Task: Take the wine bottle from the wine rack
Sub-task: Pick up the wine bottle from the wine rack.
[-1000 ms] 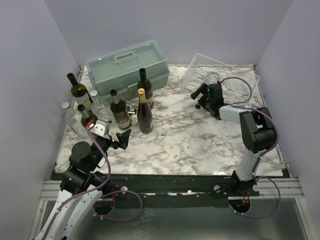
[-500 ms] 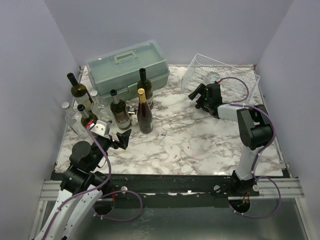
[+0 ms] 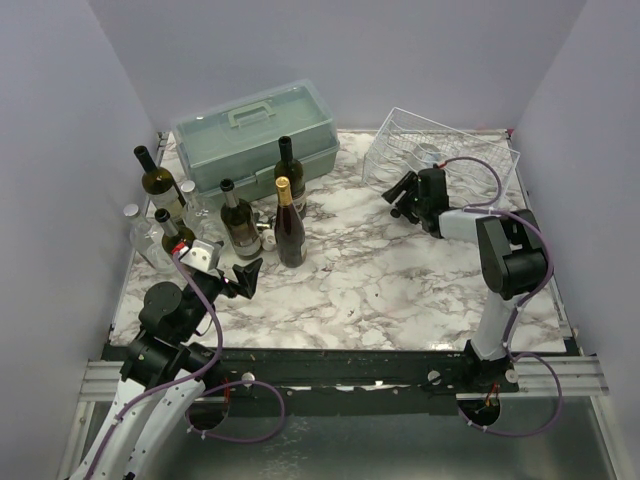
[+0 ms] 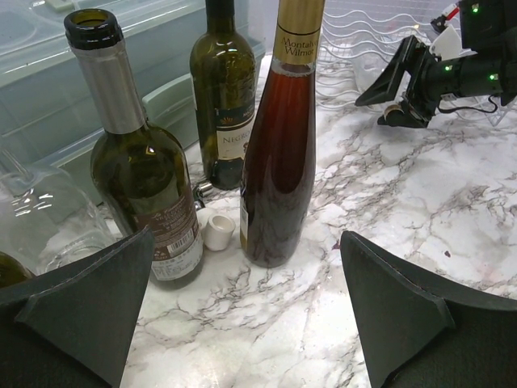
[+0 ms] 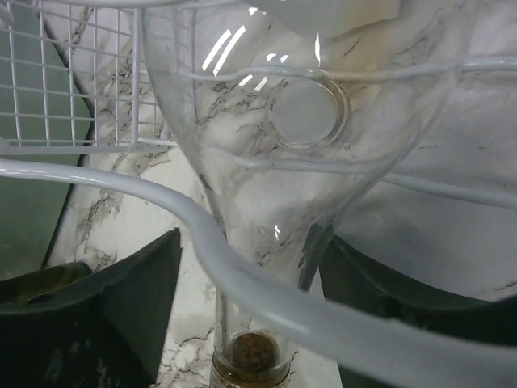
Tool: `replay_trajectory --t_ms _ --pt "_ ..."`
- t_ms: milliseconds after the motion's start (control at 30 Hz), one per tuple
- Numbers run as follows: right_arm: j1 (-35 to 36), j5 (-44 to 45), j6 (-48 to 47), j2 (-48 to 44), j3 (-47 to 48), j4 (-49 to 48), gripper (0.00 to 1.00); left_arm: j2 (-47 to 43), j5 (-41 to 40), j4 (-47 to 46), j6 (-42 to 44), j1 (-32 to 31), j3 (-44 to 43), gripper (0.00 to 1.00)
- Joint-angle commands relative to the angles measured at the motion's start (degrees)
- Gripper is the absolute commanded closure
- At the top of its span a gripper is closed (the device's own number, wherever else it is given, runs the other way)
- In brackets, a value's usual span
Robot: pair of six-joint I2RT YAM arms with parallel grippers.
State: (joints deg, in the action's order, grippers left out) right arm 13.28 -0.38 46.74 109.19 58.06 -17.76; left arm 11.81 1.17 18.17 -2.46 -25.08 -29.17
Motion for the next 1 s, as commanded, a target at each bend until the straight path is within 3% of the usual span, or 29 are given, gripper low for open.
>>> replay_trajectory --t_ms 0,167,267,967 --pt "-0.3 -1.3 1.2 -0.4 -1.6 0.5 0.37 0.4 1.5 0.2 0.4 0.5 0.2 0.01" --pt "-0.3 -1.7 1.2 -2.3 -2.6 0.0 0.7 0.6 1.7 0.3 0.4 0.6 0.1 0.01" --pt "-0.3 -2.1 1.6 -3.7 -3.4 0.0 0.99 0.6 1.8 0.3 0.4 0.7 0.1 0.01" --pt "-0.2 -9.2 4.7 -13.8 -5.7 7.3 1.0 -0.3 2.2 0.2 0.2 0.8 0.3 0.01"
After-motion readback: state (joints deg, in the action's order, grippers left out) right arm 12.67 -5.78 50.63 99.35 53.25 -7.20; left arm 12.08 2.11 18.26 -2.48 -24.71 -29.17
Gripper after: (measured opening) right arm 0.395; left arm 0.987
